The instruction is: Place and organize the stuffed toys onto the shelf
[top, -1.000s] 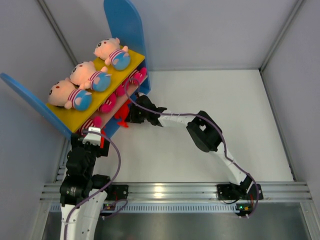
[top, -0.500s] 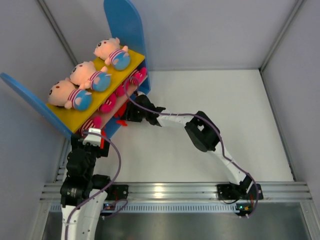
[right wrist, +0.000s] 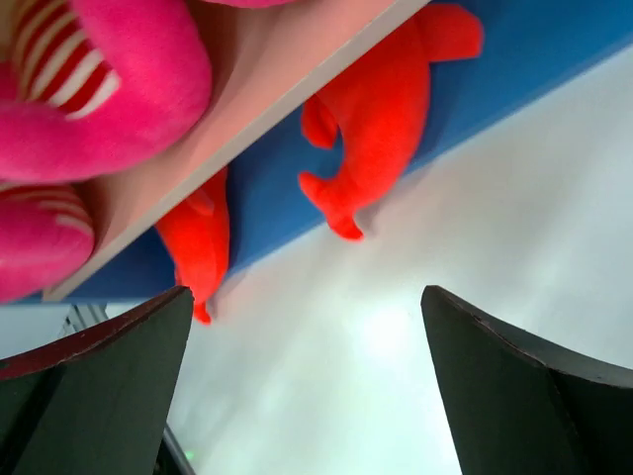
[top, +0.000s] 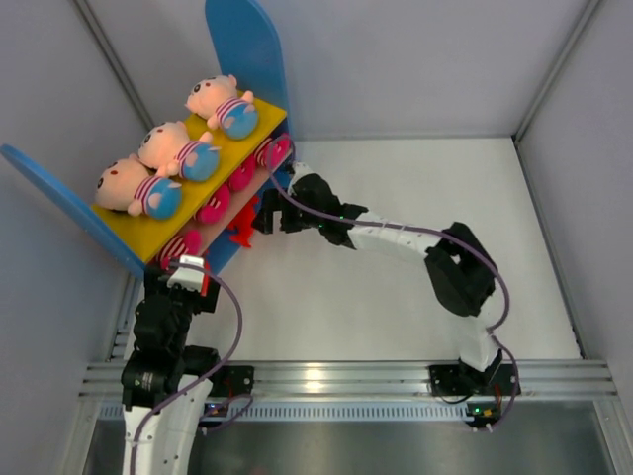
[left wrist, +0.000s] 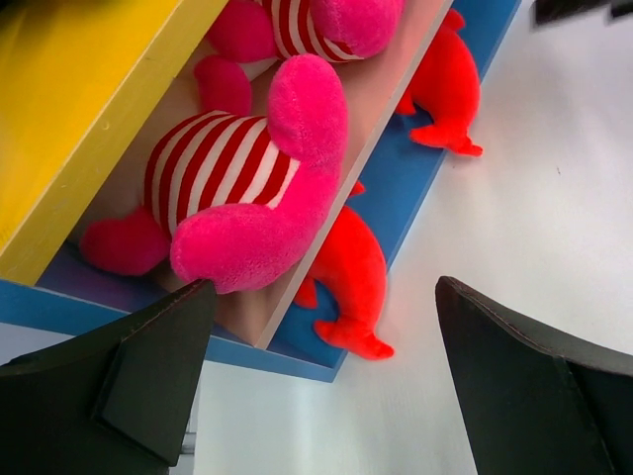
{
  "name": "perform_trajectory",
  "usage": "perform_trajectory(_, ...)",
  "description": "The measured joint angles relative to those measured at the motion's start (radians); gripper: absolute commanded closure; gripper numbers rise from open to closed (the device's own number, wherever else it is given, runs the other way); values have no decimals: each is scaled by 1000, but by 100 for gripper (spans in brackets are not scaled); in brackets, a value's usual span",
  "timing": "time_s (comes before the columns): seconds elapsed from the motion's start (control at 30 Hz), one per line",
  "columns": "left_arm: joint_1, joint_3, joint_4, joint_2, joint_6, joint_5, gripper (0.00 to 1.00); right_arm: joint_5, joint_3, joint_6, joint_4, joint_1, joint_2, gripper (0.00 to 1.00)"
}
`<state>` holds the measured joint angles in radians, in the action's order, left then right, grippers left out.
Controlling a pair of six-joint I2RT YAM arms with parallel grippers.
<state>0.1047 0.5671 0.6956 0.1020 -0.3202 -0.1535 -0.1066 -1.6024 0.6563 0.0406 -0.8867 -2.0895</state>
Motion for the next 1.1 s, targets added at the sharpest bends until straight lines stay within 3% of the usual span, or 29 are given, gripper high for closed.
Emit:
perform_trajectory(0.23, -9, -13, 0, -9, -44, 53, 2, 24, 379, -79, -26, 100, 437, 1)
perform_trajectory(0.43, -23, -45, 16, -22, -87, 86, 1, 152, 707, -130, -183, 382, 732, 1)
perform_trajectory(0.6, -29, -71, 18, -22, -118, 109, 1, 310, 866, -181, -289, 562, 972, 1)
perform_trajectory(0.8, -32, -98, 24, -21, -142, 112, 1, 493, 970, -268, -264, 602, 1183, 1)
perform_trajectory(1.1, -47, -107, 26, -4, -155, 112, 1, 587, 1174, -308, -137, 602, 1341, 0)
